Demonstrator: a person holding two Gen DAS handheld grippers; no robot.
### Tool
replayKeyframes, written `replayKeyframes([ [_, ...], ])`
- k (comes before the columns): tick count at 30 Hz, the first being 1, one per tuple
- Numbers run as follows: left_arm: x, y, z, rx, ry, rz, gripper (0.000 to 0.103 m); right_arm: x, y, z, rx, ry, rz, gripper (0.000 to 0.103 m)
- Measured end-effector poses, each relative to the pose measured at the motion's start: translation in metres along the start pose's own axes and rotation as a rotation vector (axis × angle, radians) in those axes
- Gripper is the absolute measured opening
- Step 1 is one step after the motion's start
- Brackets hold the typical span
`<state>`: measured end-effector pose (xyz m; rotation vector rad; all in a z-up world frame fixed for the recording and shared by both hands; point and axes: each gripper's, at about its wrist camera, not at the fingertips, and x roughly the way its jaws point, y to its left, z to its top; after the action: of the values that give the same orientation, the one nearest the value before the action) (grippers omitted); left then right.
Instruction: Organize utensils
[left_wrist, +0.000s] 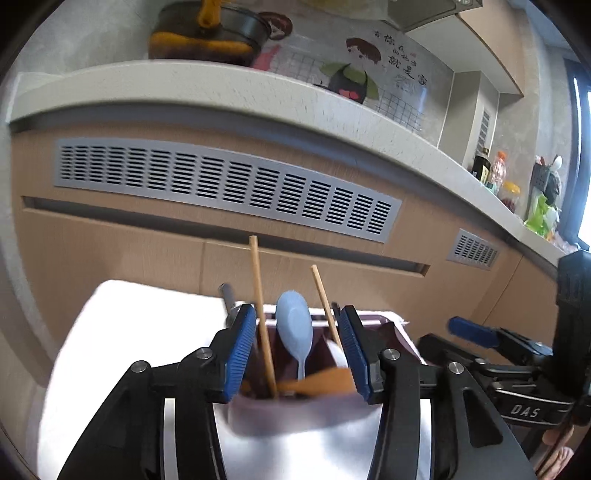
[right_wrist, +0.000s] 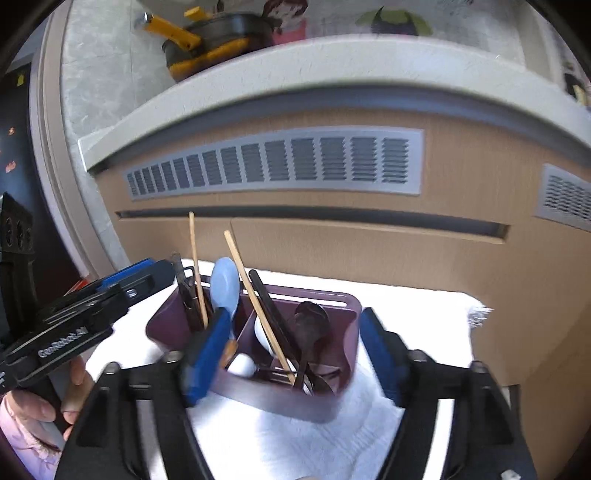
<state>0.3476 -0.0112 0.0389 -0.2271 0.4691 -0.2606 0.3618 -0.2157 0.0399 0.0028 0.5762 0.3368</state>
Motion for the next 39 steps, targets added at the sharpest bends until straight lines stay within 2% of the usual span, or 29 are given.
replayKeyframes([
  [1, -0.009, -0.003, -0.003, 0.005, 0.005, 0.012, 0.054, -0.011, 0.003, -0.005, 0.005, -0.010, -0.007, 0.081],
  [3, -0.031, -0.008, -0.013, 0.015, 0.017, 0.044, 0.066, -0.032, 0.006, -0.014, 0.028, -0.019, -0.022, 0.093],
  [6, -0.062, -0.016, -0.035, 0.048, 0.047, 0.084, 0.072, -0.058, 0.013, -0.029, 0.054, -0.015, -0.050, 0.098],
  [9, -0.088, -0.022, -0.059, 0.077, 0.076, 0.106, 0.079, -0.081, 0.022, -0.049, 0.039, 0.000, -0.108, 0.101],
  [13, -0.113, -0.027, -0.090, 0.100, 0.123, 0.143, 0.081, -0.109, 0.029, -0.080, 0.023, 0.008, -0.194, 0.101],
  [18, -0.137, -0.039, -0.114, 0.127, 0.104, 0.188, 0.088, -0.134, 0.034, -0.107, 0.044, 0.001, -0.261, 0.102],
  [21, -0.143, -0.044, -0.117, 0.135, 0.105, 0.188, 0.091, -0.140, 0.033, -0.114, 0.056, -0.002, -0.274, 0.102],
  [31, -0.153, -0.048, -0.109, 0.127, 0.079, 0.197, 0.091, -0.147, 0.038, -0.119, 0.041, -0.017, -0.289, 0.102],
  [39, -0.152, -0.048, -0.109, 0.126, 0.090, 0.194, 0.091, -0.147, 0.041, -0.120, 0.031, -0.017, -0.289, 0.102],
])
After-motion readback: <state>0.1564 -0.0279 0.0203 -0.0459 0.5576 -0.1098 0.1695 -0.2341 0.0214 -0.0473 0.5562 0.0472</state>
